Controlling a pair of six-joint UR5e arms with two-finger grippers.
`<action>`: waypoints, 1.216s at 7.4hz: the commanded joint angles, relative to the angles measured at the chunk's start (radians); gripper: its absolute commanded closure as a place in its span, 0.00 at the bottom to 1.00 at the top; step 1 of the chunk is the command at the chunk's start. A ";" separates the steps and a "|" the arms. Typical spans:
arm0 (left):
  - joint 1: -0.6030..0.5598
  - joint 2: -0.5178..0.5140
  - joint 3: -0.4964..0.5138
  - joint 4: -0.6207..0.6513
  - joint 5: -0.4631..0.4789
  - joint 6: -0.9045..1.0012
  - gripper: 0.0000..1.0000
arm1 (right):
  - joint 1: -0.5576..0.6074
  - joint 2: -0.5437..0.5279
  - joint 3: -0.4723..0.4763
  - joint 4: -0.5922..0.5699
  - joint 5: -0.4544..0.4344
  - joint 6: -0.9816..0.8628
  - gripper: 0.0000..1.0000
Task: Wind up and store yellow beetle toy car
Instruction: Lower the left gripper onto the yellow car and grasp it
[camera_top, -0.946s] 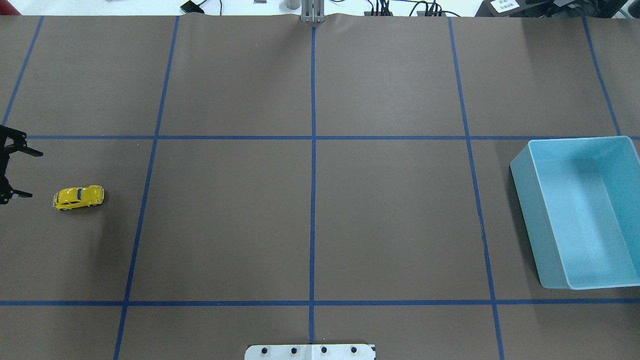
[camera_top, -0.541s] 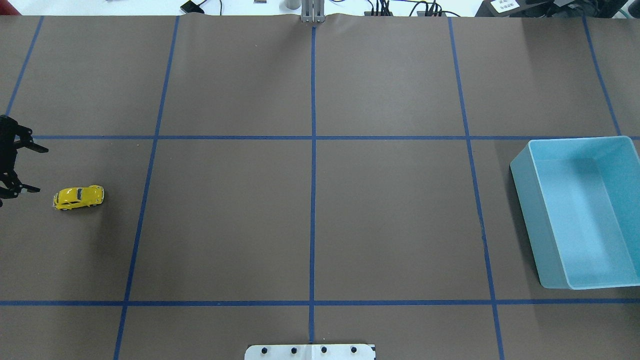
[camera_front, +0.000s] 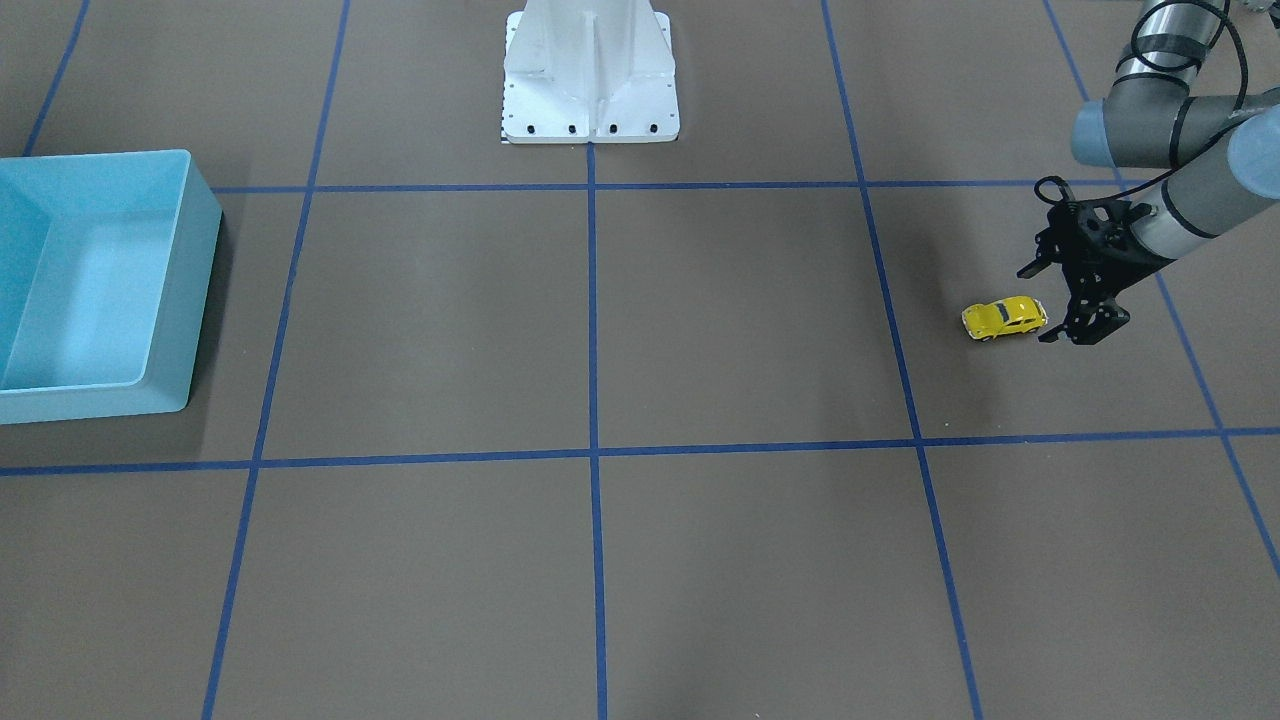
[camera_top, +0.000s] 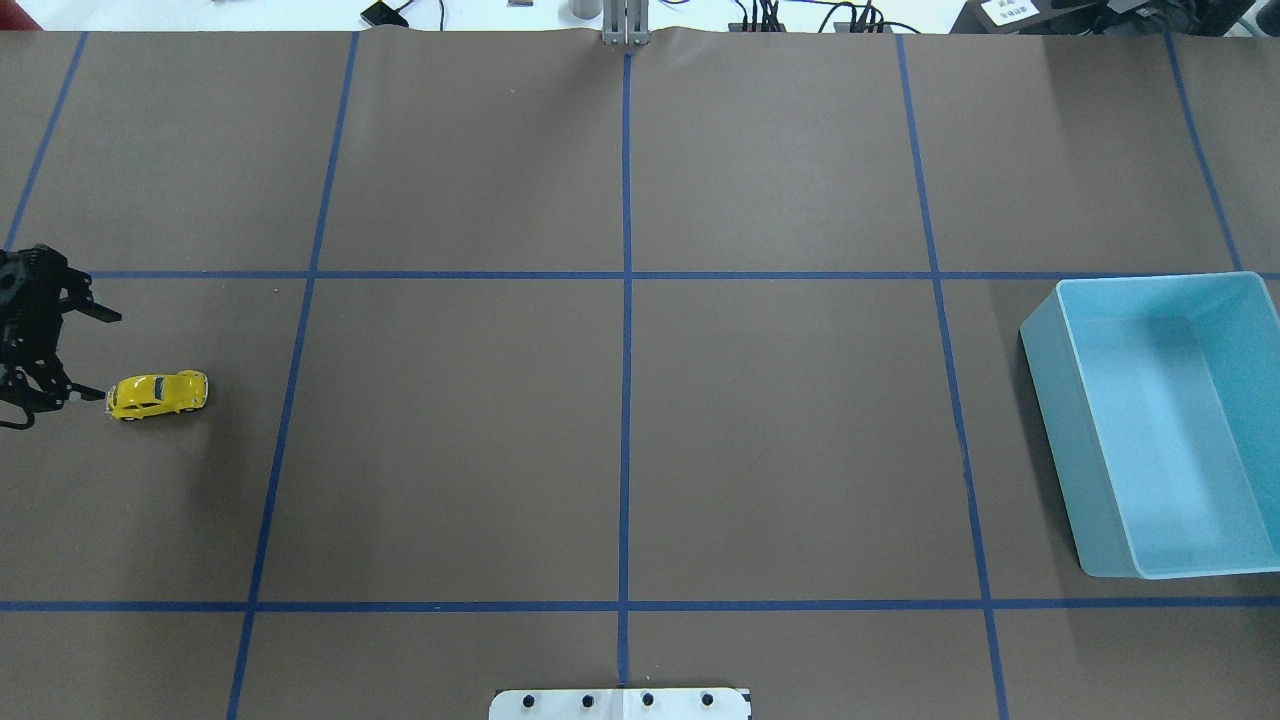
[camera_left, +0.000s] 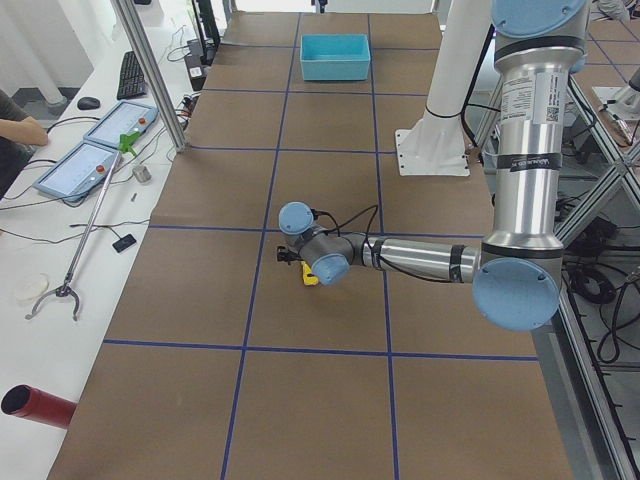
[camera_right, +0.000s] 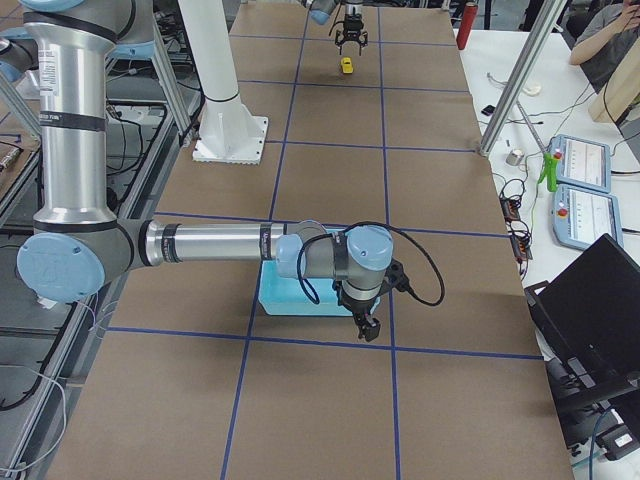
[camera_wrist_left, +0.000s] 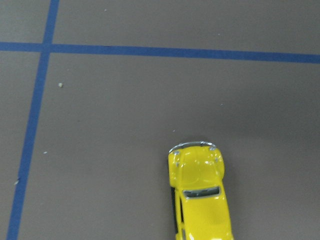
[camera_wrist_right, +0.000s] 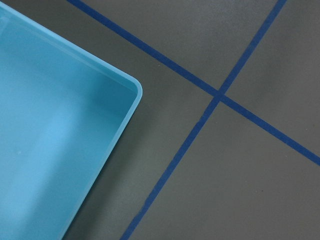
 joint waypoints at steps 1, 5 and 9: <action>0.012 0.011 0.000 -0.014 -0.001 -0.005 0.00 | 0.000 0.000 0.000 0.000 0.000 0.000 0.00; 0.031 0.009 0.016 -0.003 0.011 -0.040 0.01 | 0.000 0.000 0.000 0.000 0.000 0.000 0.00; 0.052 0.009 0.017 -0.004 0.050 -0.051 0.11 | 0.002 0.000 0.000 0.000 -0.002 0.000 0.00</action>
